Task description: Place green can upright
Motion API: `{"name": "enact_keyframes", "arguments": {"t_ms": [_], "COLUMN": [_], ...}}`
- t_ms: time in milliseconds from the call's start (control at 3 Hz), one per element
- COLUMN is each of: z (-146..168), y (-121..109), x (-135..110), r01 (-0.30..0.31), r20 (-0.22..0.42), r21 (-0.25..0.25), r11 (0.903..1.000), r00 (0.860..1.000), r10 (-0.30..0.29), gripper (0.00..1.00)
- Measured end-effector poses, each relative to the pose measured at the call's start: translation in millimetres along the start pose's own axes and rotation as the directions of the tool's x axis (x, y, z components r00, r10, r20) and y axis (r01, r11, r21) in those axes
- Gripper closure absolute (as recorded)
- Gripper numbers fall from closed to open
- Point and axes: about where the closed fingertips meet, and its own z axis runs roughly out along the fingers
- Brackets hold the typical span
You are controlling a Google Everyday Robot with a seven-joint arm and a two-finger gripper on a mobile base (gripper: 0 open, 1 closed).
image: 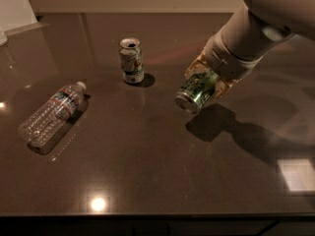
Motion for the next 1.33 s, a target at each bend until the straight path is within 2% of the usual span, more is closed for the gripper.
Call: {"name": "enact_keyframes", "arguments": {"t_ms": [333,667,1000,1333], "z": [-13.4,-22.6,-27.9,-31.7], "y": [-17.1,-22.7,-22.6,-30.6], "x": [11.1,16.5,23.0,26.4], "r01": [0.037,0.105,0.198,0.212], "r20": [-0.101,-0.207,-0.318,-0.341], "r21": [0.11,0.187,0.233,0.26], "r11": [0.9932,0.9767,0.9519,0.9419], "r00": [0.995,0.976,0.941,0.933], "r10": [-0.026,-0.065,-0.118,-0.116], "gripper": [1.0,1.0,1.0,1.0]}}
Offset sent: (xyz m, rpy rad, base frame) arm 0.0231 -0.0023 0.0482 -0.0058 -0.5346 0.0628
